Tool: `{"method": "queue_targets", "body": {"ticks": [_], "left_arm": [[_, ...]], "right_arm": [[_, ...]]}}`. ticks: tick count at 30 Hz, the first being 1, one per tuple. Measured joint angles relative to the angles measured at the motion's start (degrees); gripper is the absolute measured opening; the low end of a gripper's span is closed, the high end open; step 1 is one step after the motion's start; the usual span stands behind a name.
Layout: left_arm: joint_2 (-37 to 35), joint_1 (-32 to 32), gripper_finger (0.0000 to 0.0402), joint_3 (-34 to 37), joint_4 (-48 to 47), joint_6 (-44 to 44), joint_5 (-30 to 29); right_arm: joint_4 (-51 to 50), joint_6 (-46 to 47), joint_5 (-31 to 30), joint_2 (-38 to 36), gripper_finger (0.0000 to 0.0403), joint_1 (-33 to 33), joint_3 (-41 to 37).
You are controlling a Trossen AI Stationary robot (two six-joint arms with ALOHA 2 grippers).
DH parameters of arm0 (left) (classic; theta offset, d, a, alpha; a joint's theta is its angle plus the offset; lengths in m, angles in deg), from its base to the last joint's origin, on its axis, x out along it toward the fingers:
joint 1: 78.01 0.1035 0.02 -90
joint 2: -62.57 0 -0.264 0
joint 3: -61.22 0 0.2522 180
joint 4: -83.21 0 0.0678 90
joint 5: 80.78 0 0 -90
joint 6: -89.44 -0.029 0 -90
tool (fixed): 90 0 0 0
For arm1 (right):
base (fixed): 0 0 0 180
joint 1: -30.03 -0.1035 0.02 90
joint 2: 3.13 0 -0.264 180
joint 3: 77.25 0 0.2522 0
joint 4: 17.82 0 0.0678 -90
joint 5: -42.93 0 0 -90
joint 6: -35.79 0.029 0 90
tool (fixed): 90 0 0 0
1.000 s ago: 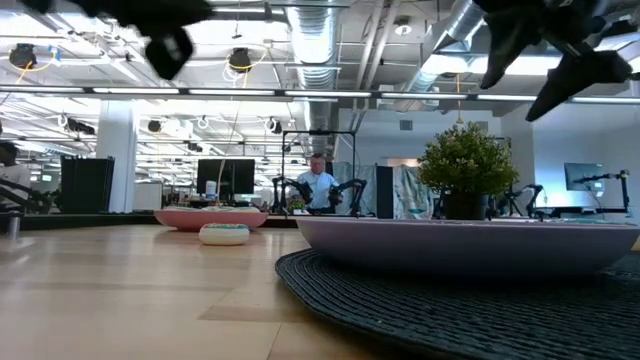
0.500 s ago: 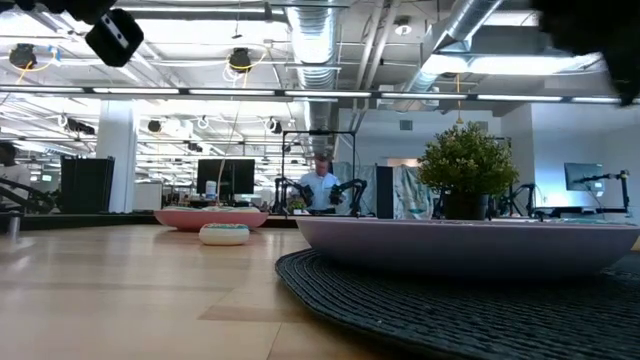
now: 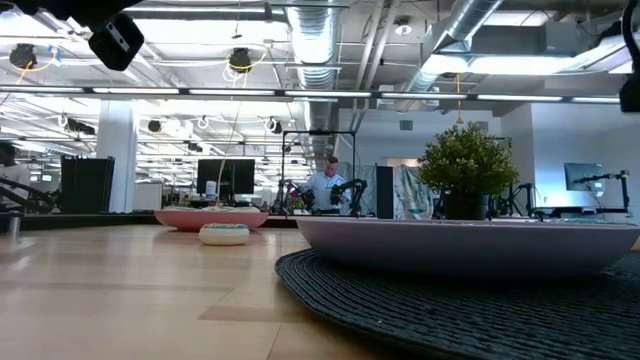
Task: Pick & Place donuts
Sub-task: Put the small purple donut on the purple plate
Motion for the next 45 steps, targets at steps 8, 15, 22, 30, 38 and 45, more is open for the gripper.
{"method": "queue_targets", "body": {"ticks": [8, 15, 22, 30, 38, 45], "left_arm": [[0.00, 0.00, 0.0000, 0.00, 0.74, 1.55, -2.89], [0.00, 0.00, 0.0000, 0.00, 0.74, 2.63, -4.54], [0.00, 0.00, 0.0000, 0.00, 0.74, 3.19, -5.02], [0.00, 0.00, 0.0000, 0.00, 0.74, 3.19, -5.03], [0.00, 0.00, 0.0000, 0.00, 0.72, 3.19, -5.03], [0.00, 0.00, 0.0000, -0.02, 0.72, 3.38, -5.03]], "right_arm": [[0.67, 0.07, -0.22, 0.04, 0.0324, 0.22, -3.61], [10.06, -0.11, -0.40, 0.07, 0.0324, 0.13, -8.76], [11.80, 0.93, -0.60, 0.02, 0.0305, 0.13, -9.81], [12.15, 0.97, -0.62, 0.02, 0.0259, 0.13, -9.83], [9.67, 1.01, -0.28, -1.42, 0.0255, 0.13, -9.89], [7.70, 0.97, -0.07, -4.15, 0.0255, 0.13, -9.89]]}}
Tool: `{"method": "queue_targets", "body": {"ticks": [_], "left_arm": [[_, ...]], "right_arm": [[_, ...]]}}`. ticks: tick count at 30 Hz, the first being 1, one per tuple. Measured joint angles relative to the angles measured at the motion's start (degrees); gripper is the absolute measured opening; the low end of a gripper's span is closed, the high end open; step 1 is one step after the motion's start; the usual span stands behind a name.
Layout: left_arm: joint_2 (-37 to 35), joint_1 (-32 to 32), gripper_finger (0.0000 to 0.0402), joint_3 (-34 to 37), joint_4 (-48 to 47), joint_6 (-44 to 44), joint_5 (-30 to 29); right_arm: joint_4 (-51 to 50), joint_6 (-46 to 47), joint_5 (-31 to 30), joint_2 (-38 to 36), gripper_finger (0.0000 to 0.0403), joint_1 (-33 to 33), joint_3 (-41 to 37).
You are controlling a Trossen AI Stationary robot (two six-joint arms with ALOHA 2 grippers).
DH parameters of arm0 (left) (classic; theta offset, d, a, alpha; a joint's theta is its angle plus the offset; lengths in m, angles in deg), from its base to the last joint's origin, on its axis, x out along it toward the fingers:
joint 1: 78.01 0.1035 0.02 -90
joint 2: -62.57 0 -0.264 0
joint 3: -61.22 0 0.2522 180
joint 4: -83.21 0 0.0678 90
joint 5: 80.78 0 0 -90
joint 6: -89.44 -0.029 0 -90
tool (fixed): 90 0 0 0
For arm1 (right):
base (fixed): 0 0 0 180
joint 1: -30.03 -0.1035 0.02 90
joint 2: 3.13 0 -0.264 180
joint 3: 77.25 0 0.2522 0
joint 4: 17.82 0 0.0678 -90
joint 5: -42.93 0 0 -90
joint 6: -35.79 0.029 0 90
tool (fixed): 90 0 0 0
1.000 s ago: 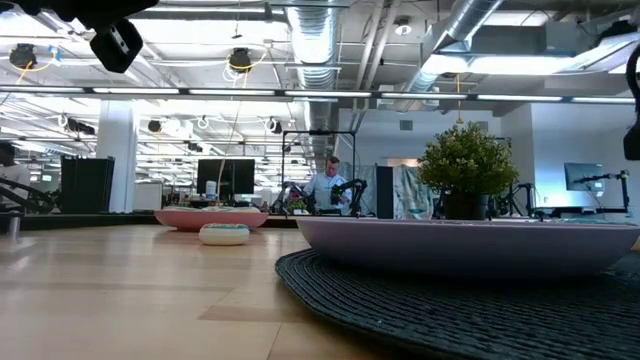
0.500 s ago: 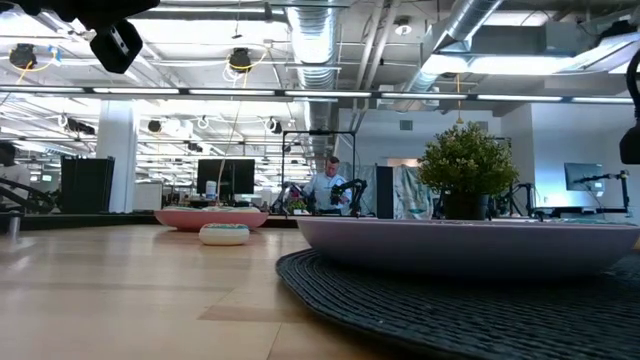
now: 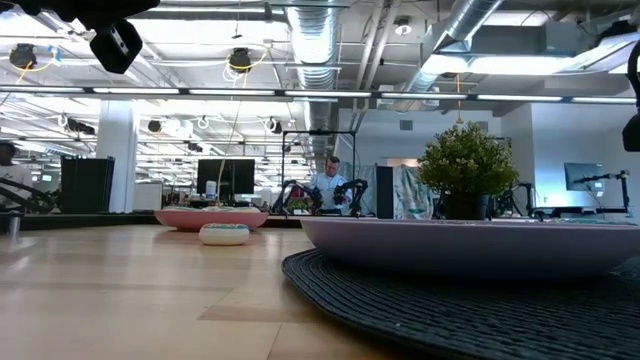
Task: Pick & Place donuts
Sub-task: Put the small purple donut on the purple plate
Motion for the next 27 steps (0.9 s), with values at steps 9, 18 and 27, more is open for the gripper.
{"method": "queue_targets", "body": {"ticks": [9, 18, 27], "left_arm": [[0.01, 0.00, 0.0000, 0.00, -0.02, 0.22, 0.02], [0.02, 0.00, 0.0000, 0.00, -0.02, 0.22, 0.02], [0.02, 0.00, 0.0000, 0.00, -0.02, 0.22, 0.04]], "right_arm": [[2.90, -1.27, 2.03, 2.40, 0.0255, 0.00, 0.00], [2.58, -0.94, 2.01, 2.41, 0.0228, 0.07, 0.00], [2.57, -0.90, 1.74, 2.30, 0.0186, 0.07, 0.07]]}}
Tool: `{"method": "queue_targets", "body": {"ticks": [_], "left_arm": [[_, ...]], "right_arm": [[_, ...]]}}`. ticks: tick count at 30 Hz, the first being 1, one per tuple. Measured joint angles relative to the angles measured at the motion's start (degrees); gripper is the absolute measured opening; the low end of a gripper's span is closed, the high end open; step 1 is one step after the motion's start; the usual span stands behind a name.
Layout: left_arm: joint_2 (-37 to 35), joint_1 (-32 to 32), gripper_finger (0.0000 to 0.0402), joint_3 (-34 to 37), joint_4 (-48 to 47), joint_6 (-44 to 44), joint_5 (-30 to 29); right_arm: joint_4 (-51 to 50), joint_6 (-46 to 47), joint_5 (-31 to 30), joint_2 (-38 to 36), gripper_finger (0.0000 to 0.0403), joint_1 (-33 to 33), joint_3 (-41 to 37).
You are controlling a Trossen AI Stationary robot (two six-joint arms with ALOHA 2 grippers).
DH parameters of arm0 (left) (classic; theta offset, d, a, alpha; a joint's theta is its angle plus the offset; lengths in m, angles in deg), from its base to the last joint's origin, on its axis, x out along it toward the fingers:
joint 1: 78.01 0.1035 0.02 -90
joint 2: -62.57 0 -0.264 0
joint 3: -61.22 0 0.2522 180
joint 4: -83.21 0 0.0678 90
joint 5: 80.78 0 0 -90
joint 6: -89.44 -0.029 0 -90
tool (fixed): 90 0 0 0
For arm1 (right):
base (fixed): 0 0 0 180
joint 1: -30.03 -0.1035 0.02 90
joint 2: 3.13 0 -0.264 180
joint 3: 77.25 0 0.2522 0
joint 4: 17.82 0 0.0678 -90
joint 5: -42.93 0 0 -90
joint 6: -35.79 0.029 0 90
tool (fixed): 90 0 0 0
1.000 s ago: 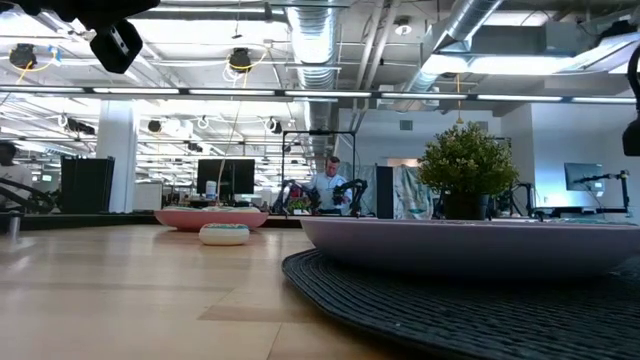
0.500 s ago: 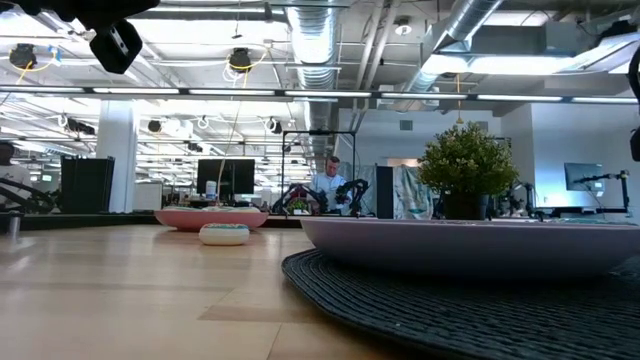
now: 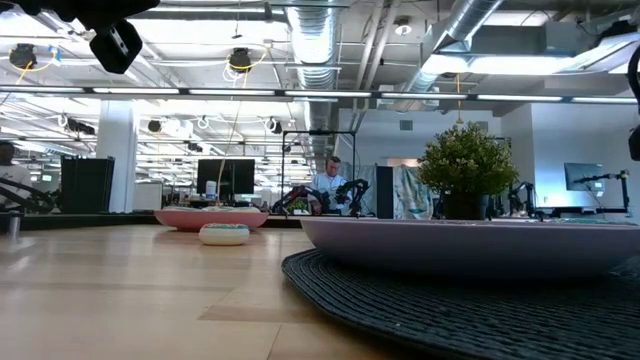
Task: Pick & Place donuts
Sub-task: Put the small purple donut on the purple plate
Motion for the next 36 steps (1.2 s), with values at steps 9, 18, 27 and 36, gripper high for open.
{"method": "queue_targets", "body": {"ticks": [9, 18, 27, 36], "left_arm": [[0.00, 0.00, 0.0000, 0.00, -0.04, 0.00, 0.05], [0.00, 0.00, 0.0000, 0.00, -0.36, 0.00, 2.91], [-0.02, 0.02, 0.0000, -0.02, -1.62, 0.00, 4.22], [-0.08, 0.02, 0.0000, -0.07, -4.94, 0.89, 6.94]], "right_arm": [[-2.25, -3.76, -7.71, 0.00, 0.0180, 0.24, 7.73], [6.32, -22.13, -25.80, 0.04, 0.0171, 8.48, 17.80], [15.62, -41.30, -20.92, 6.20, 0.0150, 21.03, 26.31], [-2.84, -44.15, -13.67, 25.86, 0.0138, 22.42, 48.22]]}}
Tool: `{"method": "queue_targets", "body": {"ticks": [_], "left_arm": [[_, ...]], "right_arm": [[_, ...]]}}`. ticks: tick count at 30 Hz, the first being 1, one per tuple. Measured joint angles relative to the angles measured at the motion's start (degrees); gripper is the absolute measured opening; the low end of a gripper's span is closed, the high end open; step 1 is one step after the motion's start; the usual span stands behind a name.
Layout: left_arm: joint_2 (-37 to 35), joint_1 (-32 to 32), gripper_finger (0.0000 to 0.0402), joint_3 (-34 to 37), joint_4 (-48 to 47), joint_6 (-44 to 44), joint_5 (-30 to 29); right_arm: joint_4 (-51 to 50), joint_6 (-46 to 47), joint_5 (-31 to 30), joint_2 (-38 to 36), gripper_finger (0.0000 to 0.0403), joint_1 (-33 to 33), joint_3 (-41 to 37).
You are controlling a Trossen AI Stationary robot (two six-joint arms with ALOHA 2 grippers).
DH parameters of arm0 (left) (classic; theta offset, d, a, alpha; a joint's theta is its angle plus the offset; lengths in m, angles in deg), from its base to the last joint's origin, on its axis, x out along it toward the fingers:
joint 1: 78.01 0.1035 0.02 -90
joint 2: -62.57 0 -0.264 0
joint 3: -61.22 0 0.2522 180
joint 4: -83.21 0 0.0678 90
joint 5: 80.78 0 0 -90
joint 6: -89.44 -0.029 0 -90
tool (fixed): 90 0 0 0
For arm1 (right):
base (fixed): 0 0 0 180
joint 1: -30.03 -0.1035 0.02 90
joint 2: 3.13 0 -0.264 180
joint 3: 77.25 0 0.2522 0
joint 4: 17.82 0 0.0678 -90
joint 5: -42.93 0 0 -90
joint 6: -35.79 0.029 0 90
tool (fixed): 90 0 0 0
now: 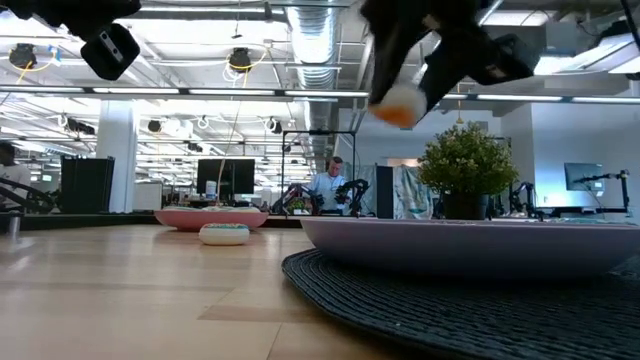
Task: Pick & Place donuts
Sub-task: Put the small purple donut on the purple plate, then put the large blue donut on the pink plate
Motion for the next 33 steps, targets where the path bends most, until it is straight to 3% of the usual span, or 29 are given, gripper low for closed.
{"method": "queue_targets", "body": {"ticks": [6, 13, 23, 33], "left_arm": [[-0.01, 0.00, 0.0000, 0.01, -3.24, 0.30, 0.41], [-0.07, -0.01, 0.0000, 0.01, -3.97, 0.42, 2.47], [-0.16, 0.00, 0.0000, 0.03, -4.37, 0.40, 3.27], [-0.14, 0.00, 0.0000, 0.03, -4.39, -0.10, 3.24]], "right_arm": [[-7.95, 0.01, 0.19, 10.16, 0.0147, 1.78, 9.59], [-8.84, 0.48, 5.95, 16.38, 0.0176, 4.11, 11.68], [-13.30, 1.57, 4.93, 18.10, 0.0230, 5.01, 11.67], [-12.68, 1.65, 4.51, 17.92, 0.0235, 5.01, 11.66]]}}
